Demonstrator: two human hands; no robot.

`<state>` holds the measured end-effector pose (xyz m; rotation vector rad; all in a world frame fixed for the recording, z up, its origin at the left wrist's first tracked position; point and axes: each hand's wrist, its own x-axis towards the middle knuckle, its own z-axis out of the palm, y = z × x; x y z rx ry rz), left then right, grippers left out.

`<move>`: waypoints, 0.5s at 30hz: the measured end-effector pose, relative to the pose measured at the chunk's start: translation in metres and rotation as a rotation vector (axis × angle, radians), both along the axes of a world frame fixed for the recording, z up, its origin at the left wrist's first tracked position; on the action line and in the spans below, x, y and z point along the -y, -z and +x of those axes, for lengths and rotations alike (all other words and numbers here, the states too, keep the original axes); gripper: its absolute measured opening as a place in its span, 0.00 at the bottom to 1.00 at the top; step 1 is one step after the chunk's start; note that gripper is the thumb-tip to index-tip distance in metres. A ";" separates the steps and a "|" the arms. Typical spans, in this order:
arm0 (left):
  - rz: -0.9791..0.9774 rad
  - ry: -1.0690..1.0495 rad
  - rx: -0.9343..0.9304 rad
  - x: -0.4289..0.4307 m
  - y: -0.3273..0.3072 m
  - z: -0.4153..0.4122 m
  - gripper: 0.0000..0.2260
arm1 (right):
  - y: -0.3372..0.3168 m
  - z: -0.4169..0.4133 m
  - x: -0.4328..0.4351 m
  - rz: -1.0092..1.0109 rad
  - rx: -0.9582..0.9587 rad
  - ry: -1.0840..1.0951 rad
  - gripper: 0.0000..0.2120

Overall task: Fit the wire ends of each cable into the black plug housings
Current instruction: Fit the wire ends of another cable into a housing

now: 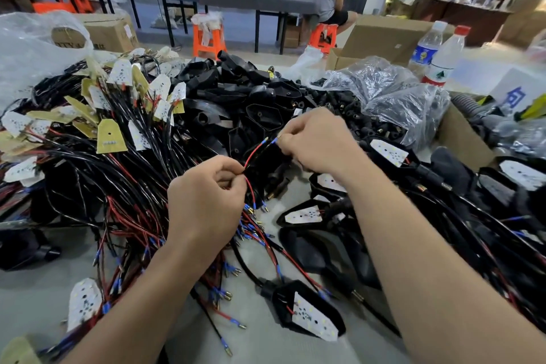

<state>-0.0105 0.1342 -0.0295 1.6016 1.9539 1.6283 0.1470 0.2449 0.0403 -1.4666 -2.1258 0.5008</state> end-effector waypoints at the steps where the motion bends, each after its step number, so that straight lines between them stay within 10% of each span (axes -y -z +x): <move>1: -0.003 -0.007 0.001 0.000 0.000 0.001 0.09 | -0.013 0.007 -0.017 0.040 0.229 0.014 0.08; 6: 0.030 -0.012 -0.127 0.002 -0.001 -0.002 0.11 | -0.041 0.025 -0.074 0.022 0.877 0.087 0.10; 15: -0.002 -0.016 -0.234 0.003 -0.001 -0.005 0.16 | -0.002 0.026 -0.084 -0.074 0.903 0.062 0.12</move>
